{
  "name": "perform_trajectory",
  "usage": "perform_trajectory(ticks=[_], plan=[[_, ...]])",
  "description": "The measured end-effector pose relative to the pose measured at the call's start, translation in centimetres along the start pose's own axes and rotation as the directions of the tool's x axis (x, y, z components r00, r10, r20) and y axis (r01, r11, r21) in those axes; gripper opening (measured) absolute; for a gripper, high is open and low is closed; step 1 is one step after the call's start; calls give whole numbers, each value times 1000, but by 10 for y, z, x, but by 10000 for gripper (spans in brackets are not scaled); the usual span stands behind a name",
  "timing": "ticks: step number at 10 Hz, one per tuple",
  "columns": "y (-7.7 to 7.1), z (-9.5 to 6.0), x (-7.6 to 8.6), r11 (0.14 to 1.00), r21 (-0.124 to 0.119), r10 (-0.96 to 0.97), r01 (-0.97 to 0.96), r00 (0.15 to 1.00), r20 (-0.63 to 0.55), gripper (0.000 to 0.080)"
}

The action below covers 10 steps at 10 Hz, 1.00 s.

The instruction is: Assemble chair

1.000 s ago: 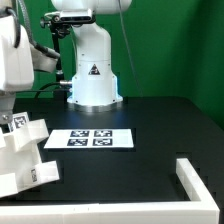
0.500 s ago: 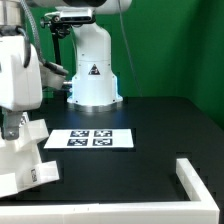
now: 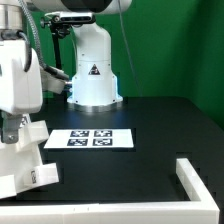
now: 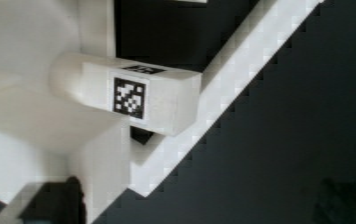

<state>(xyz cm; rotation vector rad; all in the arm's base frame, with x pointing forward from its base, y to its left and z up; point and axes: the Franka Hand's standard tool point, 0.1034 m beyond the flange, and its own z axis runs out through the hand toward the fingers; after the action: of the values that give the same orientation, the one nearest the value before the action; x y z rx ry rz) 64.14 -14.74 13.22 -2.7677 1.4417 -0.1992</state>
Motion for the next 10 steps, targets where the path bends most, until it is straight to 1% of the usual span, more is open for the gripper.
perform_trajectory(ticks=[2, 4, 5, 6, 8, 9, 10], plan=[[-3, 1, 0, 1000, 7, -1, 1, 1000, -12, 649], [0, -3, 5, 1000, 10, -15, 15, 1000, -16, 649], [1, -1, 5, 1000, 8, -15, 15, 1000, -18, 649], [-5, 1, 5, 1000, 17, -10, 11, 999, -43, 649], [-12, 5, 4, 1000, 24, -9, 11, 997, -72, 649], [-13, 7, 4, 1000, 22, -10, 12, 997, -73, 649], [-11, 5, 6, 1000, 23, -13, 15, 997, -75, 649]])
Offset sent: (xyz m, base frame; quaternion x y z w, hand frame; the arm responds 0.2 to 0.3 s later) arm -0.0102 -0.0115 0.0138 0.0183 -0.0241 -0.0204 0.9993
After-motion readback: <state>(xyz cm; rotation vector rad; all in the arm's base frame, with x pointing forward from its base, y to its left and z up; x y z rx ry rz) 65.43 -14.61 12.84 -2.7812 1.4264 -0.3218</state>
